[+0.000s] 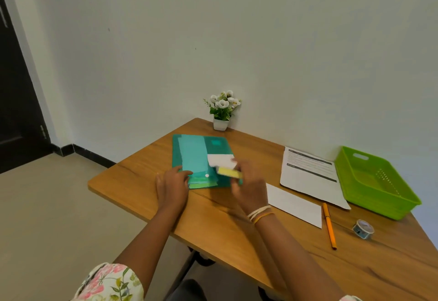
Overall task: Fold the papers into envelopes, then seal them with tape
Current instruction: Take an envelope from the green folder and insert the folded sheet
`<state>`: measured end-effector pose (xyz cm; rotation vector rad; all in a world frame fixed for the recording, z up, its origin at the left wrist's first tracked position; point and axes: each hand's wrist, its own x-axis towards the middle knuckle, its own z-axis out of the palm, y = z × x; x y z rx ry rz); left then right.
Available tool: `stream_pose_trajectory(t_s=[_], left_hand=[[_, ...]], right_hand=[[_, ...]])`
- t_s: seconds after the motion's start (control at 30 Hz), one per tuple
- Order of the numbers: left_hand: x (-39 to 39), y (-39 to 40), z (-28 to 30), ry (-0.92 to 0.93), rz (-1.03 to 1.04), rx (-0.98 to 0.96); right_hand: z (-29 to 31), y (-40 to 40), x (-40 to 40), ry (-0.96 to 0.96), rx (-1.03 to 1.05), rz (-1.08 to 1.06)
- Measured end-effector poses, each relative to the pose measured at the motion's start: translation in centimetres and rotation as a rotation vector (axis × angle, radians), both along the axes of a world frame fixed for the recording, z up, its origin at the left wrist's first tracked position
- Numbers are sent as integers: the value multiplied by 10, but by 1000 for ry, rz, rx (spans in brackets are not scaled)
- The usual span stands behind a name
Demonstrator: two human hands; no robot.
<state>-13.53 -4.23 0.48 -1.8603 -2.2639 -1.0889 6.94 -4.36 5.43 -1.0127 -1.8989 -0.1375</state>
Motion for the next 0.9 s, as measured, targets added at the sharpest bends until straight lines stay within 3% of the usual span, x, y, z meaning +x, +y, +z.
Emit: stream_pose_trajectory(t_s=[0.17,0.43,0.73,0.9], left_hand=[[6,-2,-2,172,131,-182],[8,4,-7,160,262,-277],[8,7,-6,119,342,-271],[12,5,-2,332,140,-36]], right_hand=[[-43,-6,-1,-254,-204,-168],[-49,6,-3,-260,-337,-377],[-48,15,-3,-418,-458,-444],[-45,6,7,-345,-513,-278]])
